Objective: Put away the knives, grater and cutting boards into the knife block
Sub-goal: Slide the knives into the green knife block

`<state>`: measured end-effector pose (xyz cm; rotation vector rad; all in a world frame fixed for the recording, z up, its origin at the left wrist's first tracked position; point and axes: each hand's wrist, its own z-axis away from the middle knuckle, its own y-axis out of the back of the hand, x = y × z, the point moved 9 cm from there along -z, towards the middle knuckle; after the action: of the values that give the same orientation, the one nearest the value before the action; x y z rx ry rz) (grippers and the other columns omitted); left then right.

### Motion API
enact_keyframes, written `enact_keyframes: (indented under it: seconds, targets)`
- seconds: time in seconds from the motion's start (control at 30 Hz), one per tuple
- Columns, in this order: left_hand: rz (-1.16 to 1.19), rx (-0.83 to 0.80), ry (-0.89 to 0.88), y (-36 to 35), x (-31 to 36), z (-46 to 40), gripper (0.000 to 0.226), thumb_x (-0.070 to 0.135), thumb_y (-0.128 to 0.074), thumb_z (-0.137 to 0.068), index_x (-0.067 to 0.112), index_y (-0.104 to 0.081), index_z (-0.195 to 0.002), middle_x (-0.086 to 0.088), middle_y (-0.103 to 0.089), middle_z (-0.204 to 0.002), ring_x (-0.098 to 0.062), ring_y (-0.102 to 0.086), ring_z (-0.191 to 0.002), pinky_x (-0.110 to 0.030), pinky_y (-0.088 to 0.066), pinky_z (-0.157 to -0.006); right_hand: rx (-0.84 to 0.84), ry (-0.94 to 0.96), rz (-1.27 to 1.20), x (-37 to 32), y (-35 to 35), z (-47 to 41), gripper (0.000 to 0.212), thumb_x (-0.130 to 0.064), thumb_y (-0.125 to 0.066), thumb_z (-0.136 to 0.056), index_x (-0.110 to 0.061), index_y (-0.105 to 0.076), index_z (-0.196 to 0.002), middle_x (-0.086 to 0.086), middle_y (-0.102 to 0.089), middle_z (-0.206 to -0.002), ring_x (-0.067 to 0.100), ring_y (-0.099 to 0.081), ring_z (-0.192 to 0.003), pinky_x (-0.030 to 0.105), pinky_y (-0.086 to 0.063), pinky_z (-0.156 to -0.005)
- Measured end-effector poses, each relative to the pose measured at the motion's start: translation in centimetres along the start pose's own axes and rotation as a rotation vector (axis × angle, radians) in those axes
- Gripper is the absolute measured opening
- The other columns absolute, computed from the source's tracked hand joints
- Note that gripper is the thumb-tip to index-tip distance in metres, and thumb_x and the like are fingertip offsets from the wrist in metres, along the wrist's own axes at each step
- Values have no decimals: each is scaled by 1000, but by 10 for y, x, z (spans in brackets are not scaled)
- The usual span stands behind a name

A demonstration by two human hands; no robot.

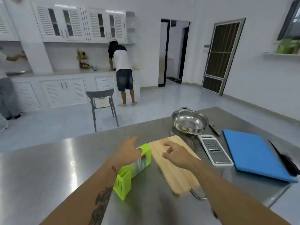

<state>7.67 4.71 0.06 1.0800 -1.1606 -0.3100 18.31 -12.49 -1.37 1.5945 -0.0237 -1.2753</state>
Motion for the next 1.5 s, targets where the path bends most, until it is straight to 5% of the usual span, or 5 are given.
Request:
enact_keyframes:
  seconds: [0.5,0.9,1.1,1.27,1.5]
  targets:
    - [-450,14,138,-85,-22,-53,72,31,-57,-83,35,-24,-147,1,-47,-139,-32,-47,-124,-44,-37,-98,-278,-43,-76,107,-33,-64,52,-37,-59,-91,-29,-44,-140,0,-62,-119,18,-60,-106,28,-45,-85]
    - [43,265,47,-18,-3,-12,87,9,-72,-77,32,-31,-150,3,-50,-141,-18,-50,-127,-17,-35,-96,-353,38,-122,55,-40,-70,51,-29,-59,-90,-25,-44,-139,-2,-66,-98,14,-62,-92,25,-46,-74]
    - [152,428,118,18,-43,44,89,10,-72,-77,42,-28,-147,7,-49,-139,-15,-50,-124,-34,-43,-105,-385,125,-120,-10,-74,-49,61,-24,-60,-89,-25,-36,-145,4,-62,-106,19,-59,-91,31,-46,-76]
    - [219,527,246,42,-92,101,84,3,-69,-76,41,-35,-143,3,-56,-134,-16,-54,-120,-34,-45,-102,-416,172,-207,-70,-113,-22,58,-21,-64,-89,-26,-39,-141,0,-48,-132,19,-50,-127,31,-44,-91]
    - [364,578,312,59,-144,146,72,4,-63,-76,42,-41,-132,2,-62,-122,-19,-63,-106,-41,-56,-88,-399,208,-281,-113,-170,-1,74,-20,-61,-69,-35,-38,-138,-10,-59,-124,14,-58,-116,44,-48,-102]
